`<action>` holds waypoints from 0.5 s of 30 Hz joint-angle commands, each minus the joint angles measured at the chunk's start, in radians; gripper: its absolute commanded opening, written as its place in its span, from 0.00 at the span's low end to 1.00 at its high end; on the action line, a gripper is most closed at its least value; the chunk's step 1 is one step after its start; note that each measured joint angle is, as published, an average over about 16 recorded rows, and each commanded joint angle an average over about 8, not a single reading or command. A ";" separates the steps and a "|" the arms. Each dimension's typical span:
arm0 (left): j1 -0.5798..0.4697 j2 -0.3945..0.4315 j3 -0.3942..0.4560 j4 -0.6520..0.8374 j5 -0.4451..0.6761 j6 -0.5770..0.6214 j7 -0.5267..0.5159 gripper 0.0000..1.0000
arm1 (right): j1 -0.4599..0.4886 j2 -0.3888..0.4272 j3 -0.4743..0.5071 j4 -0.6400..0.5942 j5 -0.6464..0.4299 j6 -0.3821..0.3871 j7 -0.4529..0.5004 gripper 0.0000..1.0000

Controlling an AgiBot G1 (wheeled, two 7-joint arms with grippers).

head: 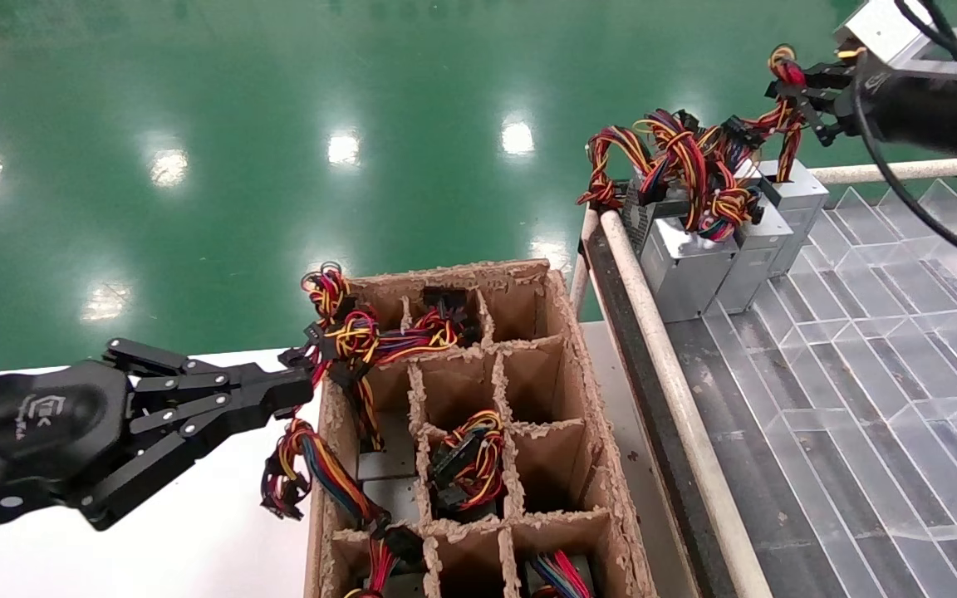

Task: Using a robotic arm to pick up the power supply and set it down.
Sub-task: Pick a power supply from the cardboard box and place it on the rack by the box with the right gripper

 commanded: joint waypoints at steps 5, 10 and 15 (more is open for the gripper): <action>0.000 0.000 0.000 0.000 0.000 0.000 0.000 0.00 | 0.006 -0.012 -0.002 -0.035 -0.002 -0.001 -0.013 0.92; 0.000 0.000 0.000 0.000 0.000 0.000 0.000 0.00 | 0.016 -0.019 -0.009 -0.051 -0.013 -0.002 -0.011 1.00; 0.000 0.000 0.000 0.000 0.000 0.000 0.000 0.00 | 0.029 -0.025 -0.019 -0.060 -0.027 -0.010 -0.006 1.00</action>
